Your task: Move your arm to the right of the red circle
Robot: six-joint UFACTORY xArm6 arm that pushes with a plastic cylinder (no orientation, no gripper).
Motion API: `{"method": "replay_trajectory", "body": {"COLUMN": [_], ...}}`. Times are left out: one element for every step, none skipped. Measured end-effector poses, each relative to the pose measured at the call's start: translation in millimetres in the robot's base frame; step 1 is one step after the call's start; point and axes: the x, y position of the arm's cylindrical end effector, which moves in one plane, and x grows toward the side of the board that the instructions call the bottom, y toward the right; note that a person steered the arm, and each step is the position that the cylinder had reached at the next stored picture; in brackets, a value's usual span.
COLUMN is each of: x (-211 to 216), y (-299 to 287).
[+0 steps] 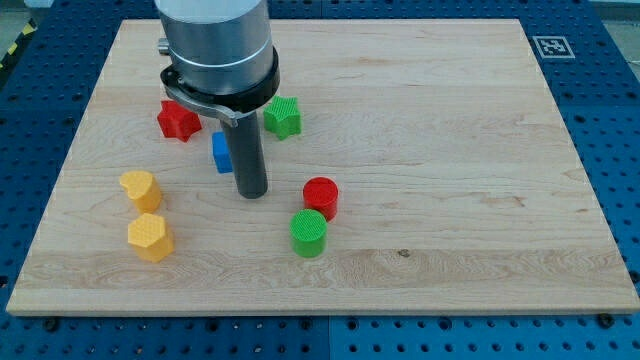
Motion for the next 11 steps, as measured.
{"method": "replay_trajectory", "body": {"x": [0.0, -1.7, -5.2, -7.6, -13.9, -30.3, -36.3, -13.8, 16.4, 21.8, 22.7], "y": [5.7, 18.5, 28.4, 36.8, 55.9, 80.9, 118.2, 161.2, 165.7, 162.9, 127.1]}}
